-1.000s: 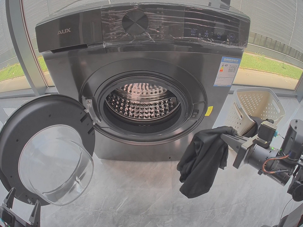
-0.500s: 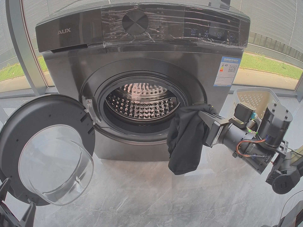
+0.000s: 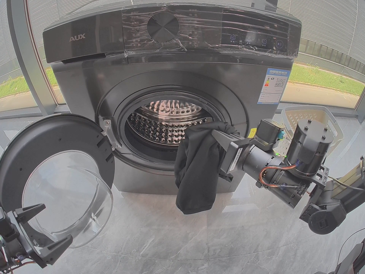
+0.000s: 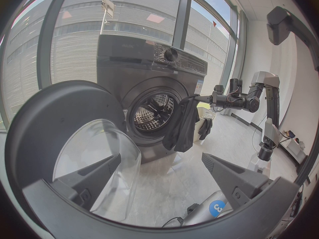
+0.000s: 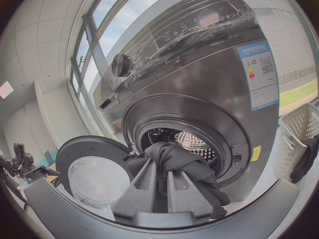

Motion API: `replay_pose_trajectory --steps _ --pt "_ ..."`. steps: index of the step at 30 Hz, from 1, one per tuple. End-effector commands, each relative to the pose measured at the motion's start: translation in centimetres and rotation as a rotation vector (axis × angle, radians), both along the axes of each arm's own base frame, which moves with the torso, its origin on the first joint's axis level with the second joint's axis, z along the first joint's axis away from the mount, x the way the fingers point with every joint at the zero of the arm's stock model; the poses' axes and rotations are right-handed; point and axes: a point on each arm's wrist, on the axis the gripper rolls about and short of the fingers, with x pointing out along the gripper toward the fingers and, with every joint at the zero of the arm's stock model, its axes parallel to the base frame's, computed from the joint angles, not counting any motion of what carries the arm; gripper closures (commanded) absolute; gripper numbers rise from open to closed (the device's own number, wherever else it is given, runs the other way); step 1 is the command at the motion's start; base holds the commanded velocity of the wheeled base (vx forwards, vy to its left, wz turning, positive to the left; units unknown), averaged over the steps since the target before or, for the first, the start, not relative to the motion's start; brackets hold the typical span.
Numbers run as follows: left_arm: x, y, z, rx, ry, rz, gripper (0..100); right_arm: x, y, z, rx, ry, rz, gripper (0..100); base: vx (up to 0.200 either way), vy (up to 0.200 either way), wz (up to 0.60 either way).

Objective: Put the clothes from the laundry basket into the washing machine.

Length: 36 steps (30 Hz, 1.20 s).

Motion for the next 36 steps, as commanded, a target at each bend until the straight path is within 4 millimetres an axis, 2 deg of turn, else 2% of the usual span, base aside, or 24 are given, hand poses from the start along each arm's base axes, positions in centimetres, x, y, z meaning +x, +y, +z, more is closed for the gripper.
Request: replay_pose_trajectory --steps 1,5,7,11,17,21,29,36 --pt "5.6 -1.1 -0.6 0.030 0.140 -0.106 0 0.3 1.9 -0.7 0.022 0.019 0.061 100 0.000 0.000 0.00" --pt "8.6 -3.2 -0.1 -0.002 0.157 -0.201 0 0.7 2.6 -0.5 0.042 0.006 0.068 100 0.000 0.000 0.00" --pt "9.0 -3.8 -0.2 -0.002 0.169 -0.213 0 0.6 2.8 -0.5 0.046 0.003 0.072 100 0.000 0.000 0.00" --pt "10.8 -6.5 -1.0 0.038 0.208 -0.255 0 0.6 3.0 -0.8 0.047 0.000 0.068 100 0.000 0.000 0.00" --pt "13.5 -8.9 -3.0 0.067 0.243 -0.295 0 0.9 2.8 -0.9 0.044 0.001 0.057 100 0.000 0.000 0.00" --pt "14.7 -10.1 -4.4 0.077 0.250 -0.299 0 0.9 2.8 -0.8 0.047 0.000 0.057 100 0.000 0.000 0.00" --pt "15.8 -11.7 -6.2 0.093 0.275 -0.330 0 1.1 2.8 -0.5 0.052 -0.008 0.053 100 0.000 0.000 0.00" --pt "18.1 -13.2 -7.8 0.105 0.301 -0.257 0 1.3 3.0 -0.7 0.052 -0.006 0.031 100 0.000 0.000 0.00"
